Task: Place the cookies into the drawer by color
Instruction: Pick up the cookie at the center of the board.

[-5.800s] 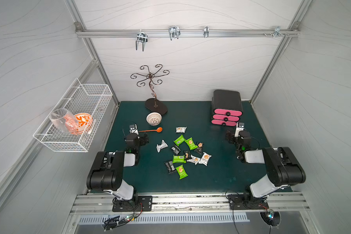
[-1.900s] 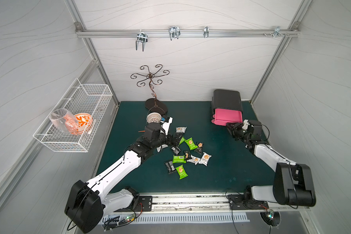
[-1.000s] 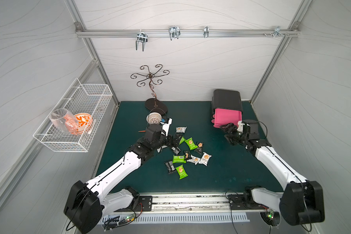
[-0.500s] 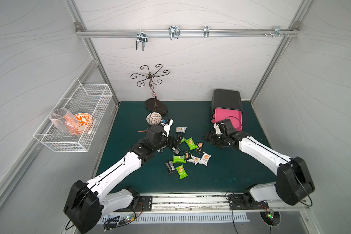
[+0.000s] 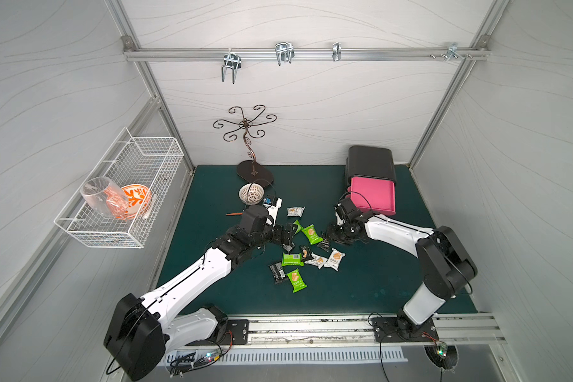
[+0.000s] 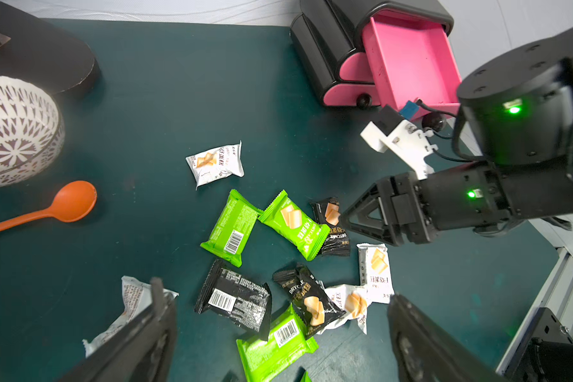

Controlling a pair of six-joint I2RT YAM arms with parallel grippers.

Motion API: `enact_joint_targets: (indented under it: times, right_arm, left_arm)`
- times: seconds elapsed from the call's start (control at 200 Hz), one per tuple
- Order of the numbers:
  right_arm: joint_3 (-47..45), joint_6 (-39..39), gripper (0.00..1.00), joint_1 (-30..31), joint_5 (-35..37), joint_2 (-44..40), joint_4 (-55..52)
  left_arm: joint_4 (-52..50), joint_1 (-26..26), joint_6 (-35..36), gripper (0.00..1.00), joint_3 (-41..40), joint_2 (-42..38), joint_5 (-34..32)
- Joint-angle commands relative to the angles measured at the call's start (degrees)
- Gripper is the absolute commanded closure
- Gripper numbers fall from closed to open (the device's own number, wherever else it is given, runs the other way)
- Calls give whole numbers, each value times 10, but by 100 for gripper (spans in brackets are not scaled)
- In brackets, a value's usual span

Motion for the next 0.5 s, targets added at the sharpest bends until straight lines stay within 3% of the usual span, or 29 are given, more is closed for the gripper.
enact_joint_targets:
  times: [0.0, 0.225, 0.495]
  right_arm:
    - [29, -3, 41, 6, 14, 28, -25]
    - [59, -14, 38, 14, 29, 64, -38]
    - [121, -39, 41, 37, 116, 116, -114]
  left_arm:
    - [14, -3, -4, 0, 0, -9, -5]
    - [19, -5, 4, 1, -1, -8, -5]
    - [20, -9, 7, 1, -3, -8, -8]
